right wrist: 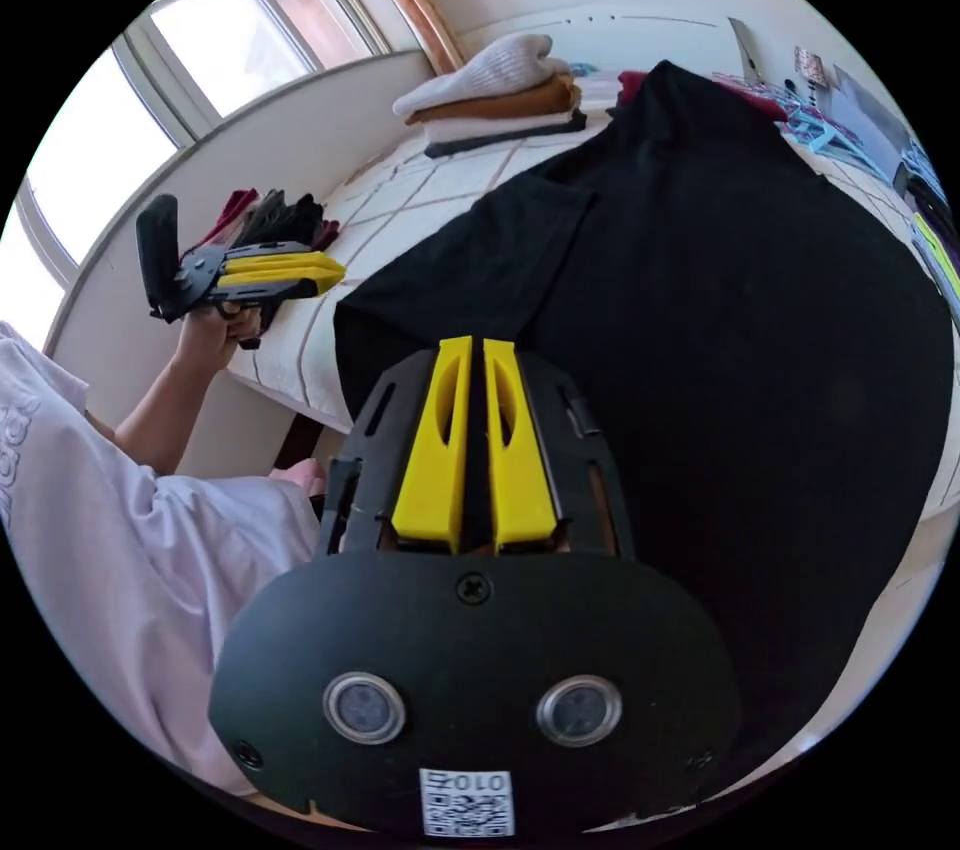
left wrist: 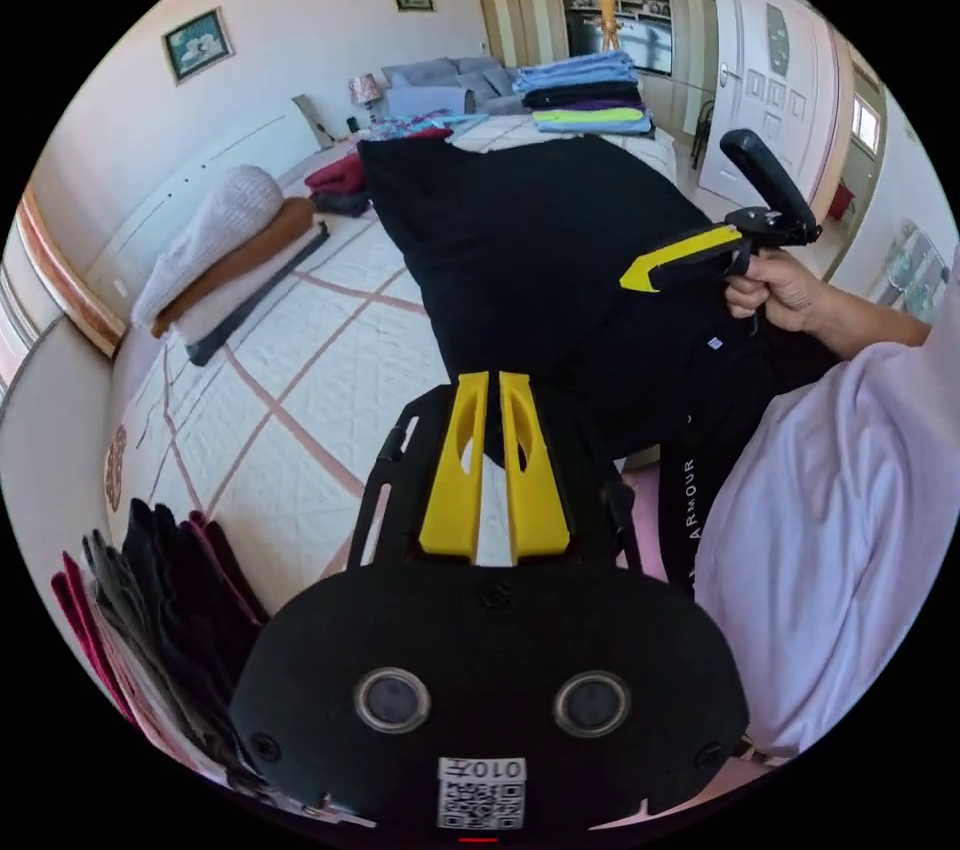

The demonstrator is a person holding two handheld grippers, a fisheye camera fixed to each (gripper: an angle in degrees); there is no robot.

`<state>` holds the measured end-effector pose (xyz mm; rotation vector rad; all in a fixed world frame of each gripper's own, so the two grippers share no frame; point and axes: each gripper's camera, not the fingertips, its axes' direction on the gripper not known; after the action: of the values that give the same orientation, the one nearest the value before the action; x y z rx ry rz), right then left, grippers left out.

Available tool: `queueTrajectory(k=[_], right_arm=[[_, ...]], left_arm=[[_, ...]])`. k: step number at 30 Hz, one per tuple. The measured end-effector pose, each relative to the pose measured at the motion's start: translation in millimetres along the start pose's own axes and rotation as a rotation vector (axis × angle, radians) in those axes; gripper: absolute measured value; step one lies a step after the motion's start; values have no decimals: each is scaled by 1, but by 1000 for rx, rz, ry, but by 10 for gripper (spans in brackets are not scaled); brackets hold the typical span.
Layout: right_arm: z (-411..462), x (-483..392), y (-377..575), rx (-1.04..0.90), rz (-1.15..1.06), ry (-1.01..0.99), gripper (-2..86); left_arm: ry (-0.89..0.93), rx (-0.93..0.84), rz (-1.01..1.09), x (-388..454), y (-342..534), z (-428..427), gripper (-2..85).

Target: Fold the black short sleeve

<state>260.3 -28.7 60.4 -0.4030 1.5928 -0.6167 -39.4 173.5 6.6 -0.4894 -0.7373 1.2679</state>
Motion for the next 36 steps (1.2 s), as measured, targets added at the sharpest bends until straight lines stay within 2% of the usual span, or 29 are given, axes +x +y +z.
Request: queueTrajectory(k=[1, 3, 6, 10, 13, 15, 19, 23, 27, 30, 33, 35, 36], right_arm=[[6, 13, 1, -39, 25, -48, 51], [-13, 30, 9, 25, 48, -146, 55], [-83, 64, 46, 226, 156, -111, 68], [-188, 165, 160, 471, 556, -101, 119], [-218, 228, 266, 503, 875, 2, 132], [-216, 254, 325, 503, 1032, -18, 138], [-175, 288, 413, 577, 1228, -275, 144], [-119, 303, 432, 592, 1286, -478, 142], [-97, 309, 423, 640, 1289, -552, 126], [-98, 303, 400, 602, 1260, -520, 77], [-121, 277, 360, 531, 1229, -295, 43], [-163, 220, 304, 539, 1070, 80, 40], [-172, 199, 283, 533, 991, 197, 39]], left_arm=[[50, -52, -38, -6, 0, 20, 1], [129, 36, -132, -21, 7, 14, 0], [195, 72, -202, -37, 16, 5, -1], [69, 207, -217, -33, 17, -29, -1], [64, 285, -198, -25, 2, -37, -1], [85, 310, -167, -18, -14, -36, -1], [129, 332, -31, 11, -53, -29, -2], [175, 341, 53, 35, -80, -19, -2], [211, 353, 132, 57, -95, -15, -2], [168, 319, 168, 68, -96, -10, -3], [153, 304, 161, 71, -92, -4, -2], [176, 304, 146, 71, -91, -2, -2], [190, 304, 141, 71, -91, 0, -2]])
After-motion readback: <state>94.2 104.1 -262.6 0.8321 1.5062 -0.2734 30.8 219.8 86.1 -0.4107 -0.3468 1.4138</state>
